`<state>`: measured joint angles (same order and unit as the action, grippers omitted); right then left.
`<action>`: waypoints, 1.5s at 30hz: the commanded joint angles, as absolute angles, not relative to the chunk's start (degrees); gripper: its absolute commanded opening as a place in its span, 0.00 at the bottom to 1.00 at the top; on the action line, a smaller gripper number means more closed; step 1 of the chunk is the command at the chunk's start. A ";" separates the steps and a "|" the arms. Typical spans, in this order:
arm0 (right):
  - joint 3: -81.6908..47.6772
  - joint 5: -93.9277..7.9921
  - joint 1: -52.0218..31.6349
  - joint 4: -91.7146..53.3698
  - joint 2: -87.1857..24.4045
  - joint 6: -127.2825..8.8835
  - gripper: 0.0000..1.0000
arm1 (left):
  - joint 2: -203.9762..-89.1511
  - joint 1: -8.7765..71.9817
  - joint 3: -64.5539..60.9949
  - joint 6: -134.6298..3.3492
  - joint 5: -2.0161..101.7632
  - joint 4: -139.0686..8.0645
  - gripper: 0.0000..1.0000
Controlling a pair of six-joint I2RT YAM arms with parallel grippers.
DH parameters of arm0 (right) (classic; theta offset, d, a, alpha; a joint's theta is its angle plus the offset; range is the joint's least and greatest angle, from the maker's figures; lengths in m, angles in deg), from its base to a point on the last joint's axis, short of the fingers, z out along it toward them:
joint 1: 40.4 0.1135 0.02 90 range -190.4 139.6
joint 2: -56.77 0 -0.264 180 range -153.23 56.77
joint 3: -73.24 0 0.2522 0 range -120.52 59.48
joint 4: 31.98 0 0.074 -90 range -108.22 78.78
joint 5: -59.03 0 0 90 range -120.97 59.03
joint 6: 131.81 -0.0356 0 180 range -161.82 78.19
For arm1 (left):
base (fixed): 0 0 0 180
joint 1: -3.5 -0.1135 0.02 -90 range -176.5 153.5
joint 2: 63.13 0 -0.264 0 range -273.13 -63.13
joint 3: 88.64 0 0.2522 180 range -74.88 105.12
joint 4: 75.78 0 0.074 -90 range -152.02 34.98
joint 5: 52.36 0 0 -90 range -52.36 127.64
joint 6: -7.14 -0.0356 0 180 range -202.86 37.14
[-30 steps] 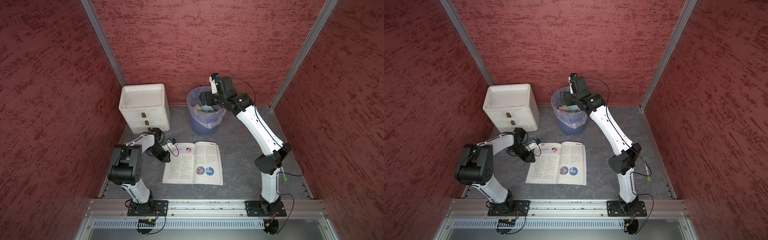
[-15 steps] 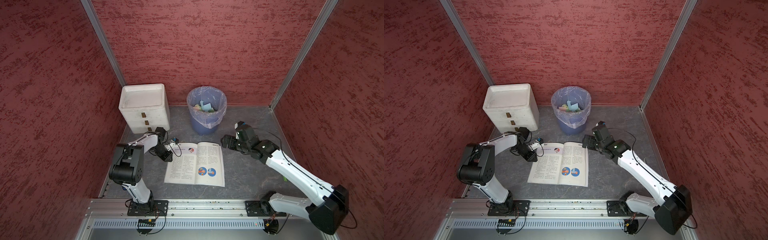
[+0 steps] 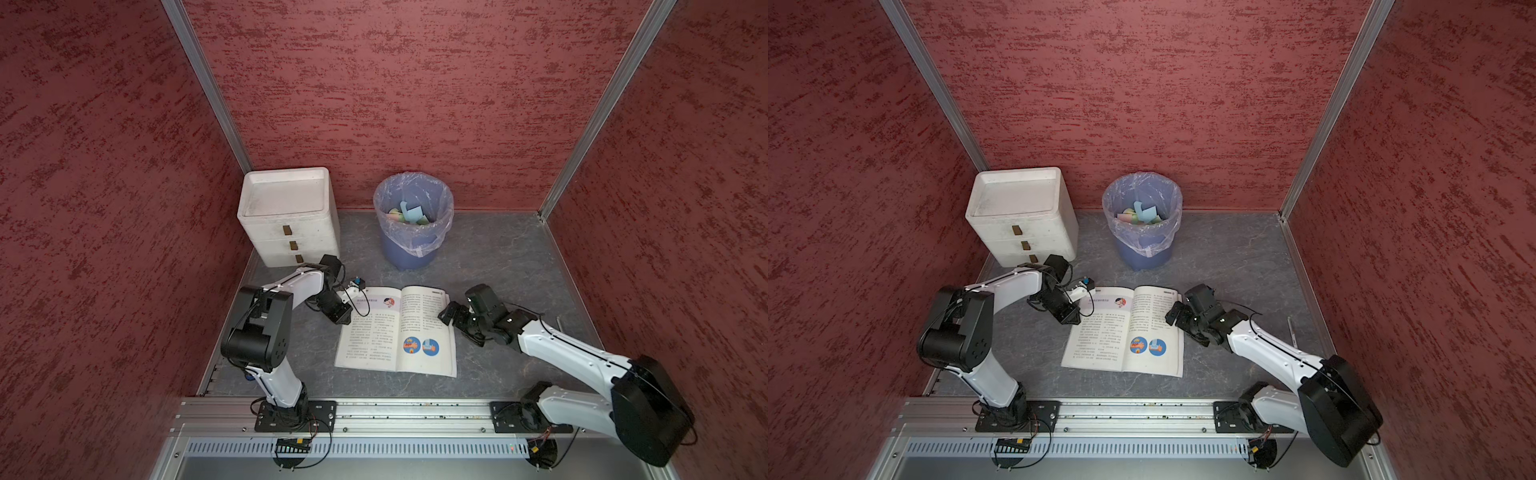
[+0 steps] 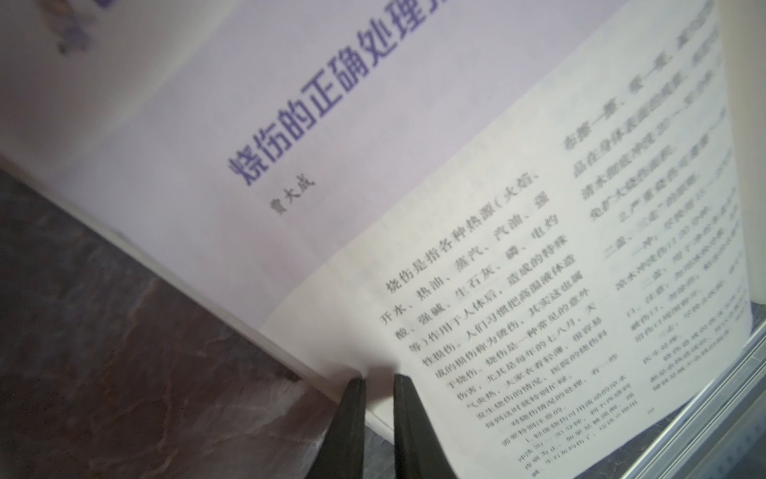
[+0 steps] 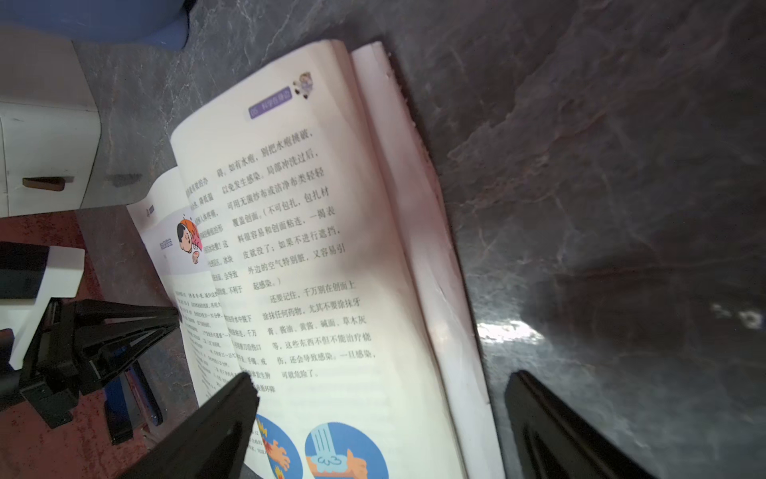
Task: Peel off the used sticky note
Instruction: Close the book at the center of the board.
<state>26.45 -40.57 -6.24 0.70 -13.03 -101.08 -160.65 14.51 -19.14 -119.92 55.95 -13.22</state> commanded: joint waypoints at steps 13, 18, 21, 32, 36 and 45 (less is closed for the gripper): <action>30.50 -55.23 -6.00 -23.79 -23.41 -107.02 0.98 | -162.79 16.17 -19.38 -119.31 55.94 -12.71 0.14; 28.16 -59.76 -4.14 -30.26 -22.42 -108.42 0.96 | -162.89 16.94 -19.49 -119.16 56.51 -12.79 0.13; 23.59 -59.20 -1.46 -26.78 -20.54 -106.40 0.96 | -162.81 16.99 -19.46 -119.37 57.20 -12.72 0.13; 6.83 -59.43 10.02 -24.92 -32.39 -104.38 0.97 | -160.75 11.38 -17.76 -121.32 62.46 -8.71 0.12; 4.68 -58.96 10.84 -23.08 -33.46 -103.42 0.98 | -158.30 4.97 -15.65 -124.36 62.83 -5.52 0.12; 11.64 -50.66 5.86 -16.39 -30.96 -104.00 0.93 | -154.90 3.25 -14.65 -126.25 62.91 -2.47 0.12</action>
<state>8.74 -54.61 7.20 -19.28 -30.80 -103.97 -155.53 1.66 -14.15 -124.97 61.41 -4.35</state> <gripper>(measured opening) 0.935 0.120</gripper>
